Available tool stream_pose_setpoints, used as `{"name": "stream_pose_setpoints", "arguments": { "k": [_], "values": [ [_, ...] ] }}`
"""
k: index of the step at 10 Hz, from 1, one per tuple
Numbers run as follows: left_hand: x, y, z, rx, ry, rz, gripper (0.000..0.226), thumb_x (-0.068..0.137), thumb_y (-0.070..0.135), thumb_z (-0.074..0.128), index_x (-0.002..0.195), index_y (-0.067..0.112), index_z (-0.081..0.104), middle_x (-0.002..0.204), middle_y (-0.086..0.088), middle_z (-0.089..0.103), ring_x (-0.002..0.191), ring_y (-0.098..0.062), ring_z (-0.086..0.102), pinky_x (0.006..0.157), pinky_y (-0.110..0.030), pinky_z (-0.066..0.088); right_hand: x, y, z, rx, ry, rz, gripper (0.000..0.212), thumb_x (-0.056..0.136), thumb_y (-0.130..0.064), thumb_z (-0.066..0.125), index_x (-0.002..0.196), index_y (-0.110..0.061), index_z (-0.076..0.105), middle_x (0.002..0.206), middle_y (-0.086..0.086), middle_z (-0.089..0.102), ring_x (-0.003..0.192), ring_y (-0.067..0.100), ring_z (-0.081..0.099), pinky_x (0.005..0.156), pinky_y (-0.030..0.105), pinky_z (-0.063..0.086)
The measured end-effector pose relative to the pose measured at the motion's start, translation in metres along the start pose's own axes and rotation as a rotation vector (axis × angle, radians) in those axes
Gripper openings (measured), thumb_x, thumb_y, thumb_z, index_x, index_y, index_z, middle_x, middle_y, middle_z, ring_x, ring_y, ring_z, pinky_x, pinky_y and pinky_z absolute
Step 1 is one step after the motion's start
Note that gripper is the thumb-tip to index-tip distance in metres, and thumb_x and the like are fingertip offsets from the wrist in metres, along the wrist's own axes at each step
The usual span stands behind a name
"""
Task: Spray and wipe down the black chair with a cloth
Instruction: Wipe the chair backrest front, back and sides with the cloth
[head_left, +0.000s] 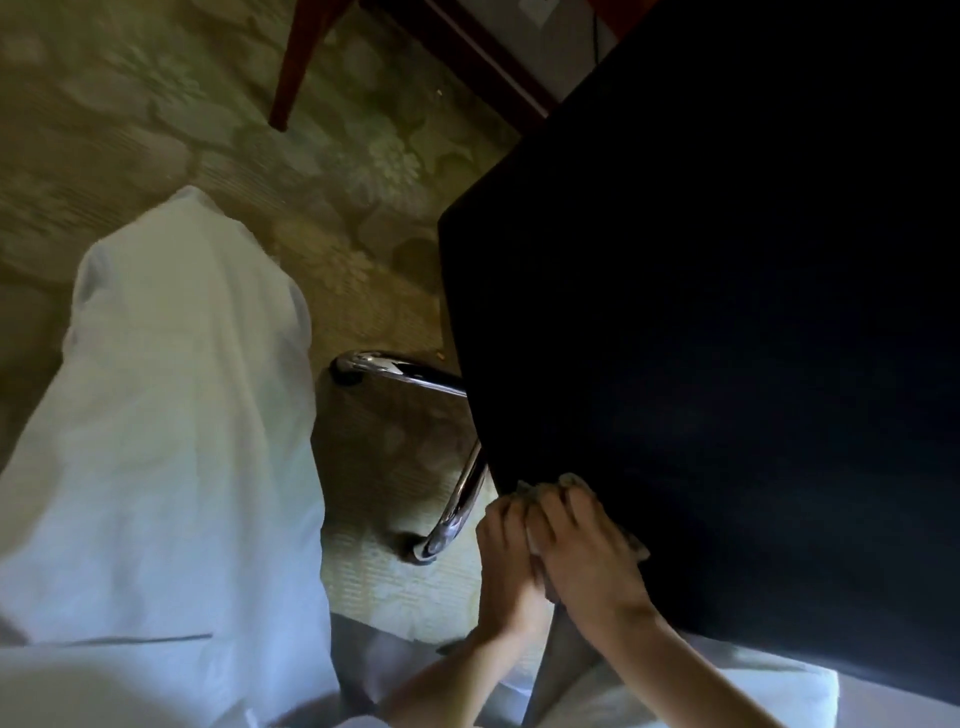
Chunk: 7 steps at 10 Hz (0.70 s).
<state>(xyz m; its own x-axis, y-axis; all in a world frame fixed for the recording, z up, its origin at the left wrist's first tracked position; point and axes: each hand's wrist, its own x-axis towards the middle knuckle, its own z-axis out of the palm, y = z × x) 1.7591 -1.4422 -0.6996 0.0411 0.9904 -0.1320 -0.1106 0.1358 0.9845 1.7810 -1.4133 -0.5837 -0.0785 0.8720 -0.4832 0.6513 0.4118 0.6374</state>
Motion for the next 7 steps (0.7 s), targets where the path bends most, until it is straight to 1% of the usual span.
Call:
{"name": "stream_pose_setpoints", "arguments": {
  "k": [1,2,3,4,5,6,7],
  "values": [
    [0.04,0.002,-0.014,0.029,0.129,-0.069,0.036,0.088,0.031,0.049,0.121,0.016,0.047,0.12,-0.004,0.047,0.11,-0.02,0.048,0.098,-0.042,0.043,0.042,-0.002,-0.02,0.076,-0.031,-0.055,0.037,0.079,-0.005,0.04,0.115,-0.001,0.04,0.108,0.02,0.05,0.111,0.039,0.042,0.107,0.047,0.033],
    [0.107,-0.002,-0.038,0.154,0.174,0.031,0.043,0.088,0.036,0.043,0.111,0.002,0.056,0.111,-0.009,0.051,0.101,-0.018,0.046,0.092,-0.028,0.039,0.1,0.002,-0.052,0.136,0.071,-0.039,0.054,0.081,-0.008,0.008,0.117,0.001,0.048,0.113,0.021,0.049,0.116,0.04,0.043,0.102,0.046,0.037],
    [0.188,-0.001,-0.063,0.284,0.171,0.096,0.035,0.086,0.019,0.053,0.113,-0.002,0.055,0.112,-0.018,0.052,0.1,-0.022,0.044,0.092,-0.033,0.039,0.16,0.016,-0.085,0.03,0.226,0.022,0.036,0.086,-0.015,0.031,0.112,-0.013,0.056,0.109,0.009,0.055,0.107,0.029,0.05,0.095,0.035,0.042],
    [0.248,0.022,-0.078,0.19,0.132,0.049,0.048,0.085,-0.006,0.06,0.13,-0.004,0.044,0.13,-0.025,0.046,0.116,-0.032,0.043,0.098,-0.034,0.035,0.212,0.037,-0.117,0.013,0.225,0.089,0.026,0.092,-0.015,0.045,0.115,-0.014,0.058,0.118,0.009,0.053,0.113,0.029,0.046,0.093,0.033,0.039],
    [0.272,0.032,-0.083,0.173,0.167,0.027,0.054,0.085,-0.008,0.058,0.136,-0.002,0.04,0.137,-0.024,0.043,0.123,-0.035,0.044,0.096,-0.028,0.034,0.236,0.046,-0.139,0.006,0.119,0.136,0.024,0.094,-0.016,0.05,0.117,-0.014,0.056,0.123,0.011,0.049,0.118,0.033,0.04,0.093,0.035,0.037],
    [0.26,0.027,-0.077,0.172,0.189,0.055,0.05,0.086,-0.008,0.059,0.133,-0.002,0.043,0.132,-0.024,0.044,0.12,-0.027,0.042,0.1,-0.031,0.033,0.227,0.045,-0.126,-0.004,0.209,0.041,0.022,0.094,-0.016,0.048,0.113,-0.013,0.058,0.118,0.011,0.051,0.114,0.032,0.043,0.089,0.034,0.037],
    [0.233,0.019,-0.073,0.157,0.237,0.214,0.022,0.087,-0.007,0.059,0.108,-0.001,0.053,0.103,-0.017,0.05,0.091,-0.001,0.04,0.083,-0.019,0.038,0.197,0.043,-0.111,0.047,0.307,0.036,0.022,0.094,-0.017,0.048,0.113,-0.013,0.058,0.114,0.008,0.053,0.112,0.029,0.047,0.089,0.032,0.039]
  ]
}}
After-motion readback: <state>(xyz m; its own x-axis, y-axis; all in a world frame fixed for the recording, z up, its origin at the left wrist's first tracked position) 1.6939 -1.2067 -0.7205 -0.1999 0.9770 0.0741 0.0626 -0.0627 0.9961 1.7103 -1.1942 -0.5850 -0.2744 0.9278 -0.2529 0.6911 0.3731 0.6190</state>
